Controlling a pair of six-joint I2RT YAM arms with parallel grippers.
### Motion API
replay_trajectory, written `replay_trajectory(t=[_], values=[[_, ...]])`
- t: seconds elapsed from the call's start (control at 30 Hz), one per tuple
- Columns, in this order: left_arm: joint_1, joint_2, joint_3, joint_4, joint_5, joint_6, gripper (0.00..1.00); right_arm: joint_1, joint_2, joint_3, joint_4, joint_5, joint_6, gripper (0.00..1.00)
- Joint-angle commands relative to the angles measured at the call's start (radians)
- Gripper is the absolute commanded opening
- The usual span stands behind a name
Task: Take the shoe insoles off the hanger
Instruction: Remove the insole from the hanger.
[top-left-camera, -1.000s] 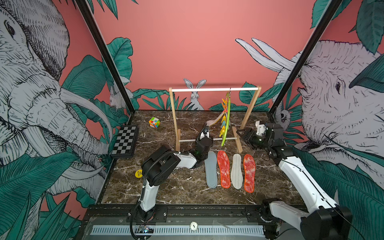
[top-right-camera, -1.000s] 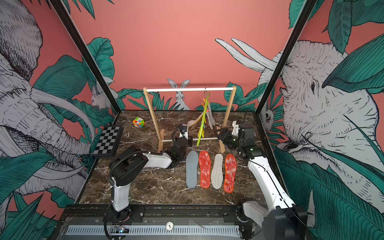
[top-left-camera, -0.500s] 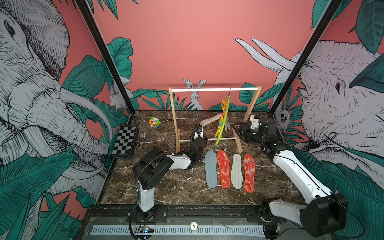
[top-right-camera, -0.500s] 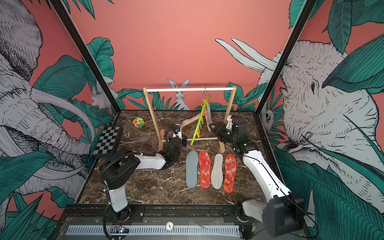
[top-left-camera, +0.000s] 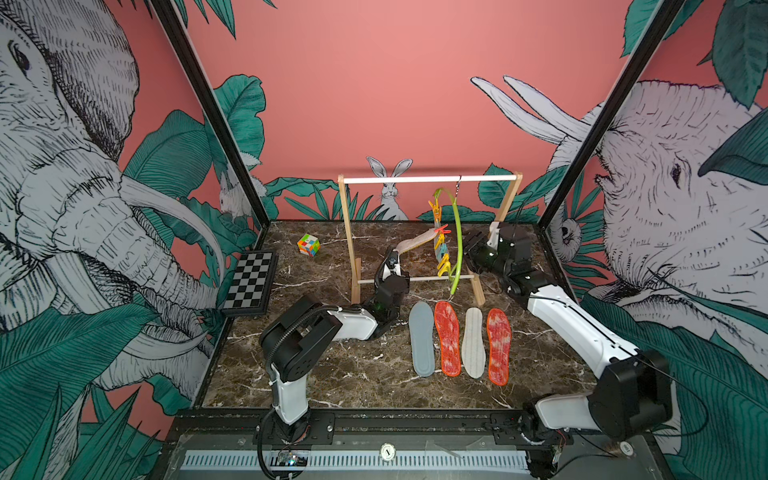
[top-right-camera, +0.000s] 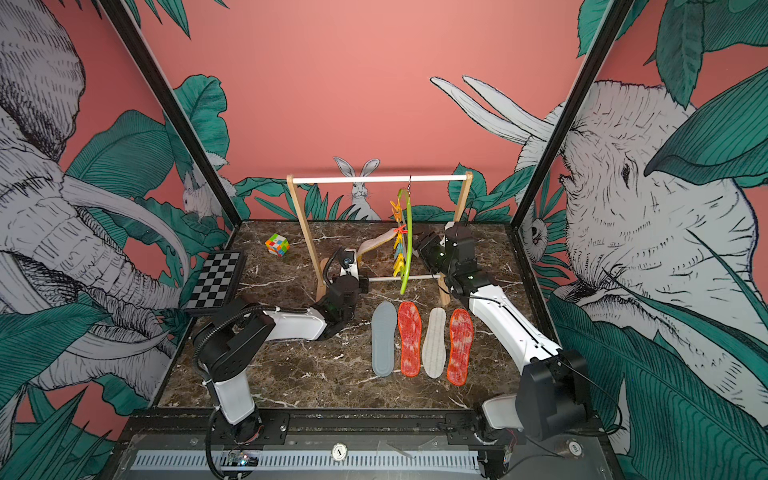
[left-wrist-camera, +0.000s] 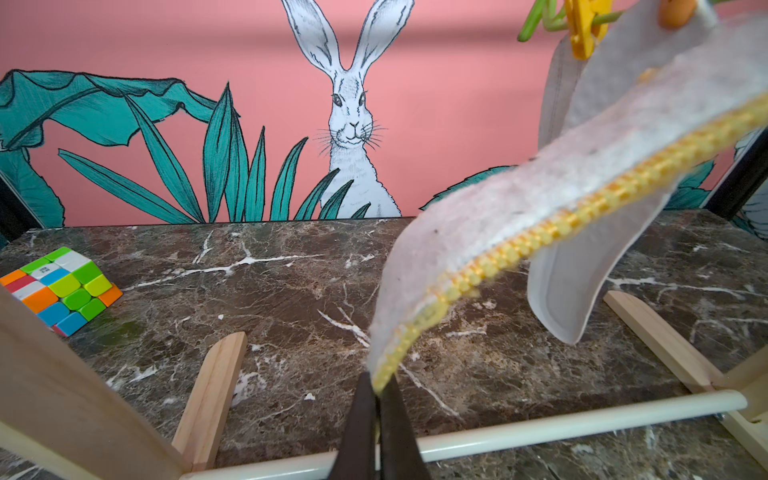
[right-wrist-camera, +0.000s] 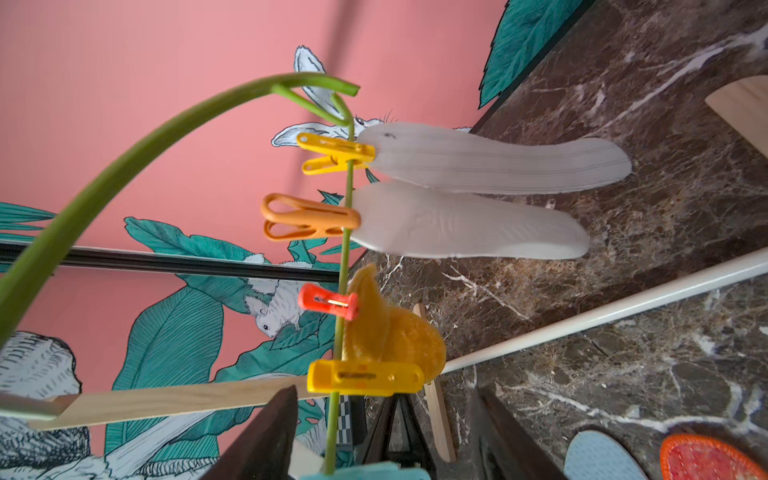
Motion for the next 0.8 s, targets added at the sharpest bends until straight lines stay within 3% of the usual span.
replay_trajectory(t=[0.0,0.27,0.77], values=[[0.009,-0.057,-0.015,0.0,0.006,-0.014,0.0,0.011,0.013,0.045,0.089,0.029,0.034,0.68],[0.016,-0.068,-0.016,-0.007,0.006,-0.013,0.0,0.023,0.071,0.073,0.131,0.031,0.074,0.68],[0.025,-0.097,-0.024,-0.026,0.01,-0.006,0.0,0.031,0.152,0.139,0.159,0.016,0.091,0.53]])
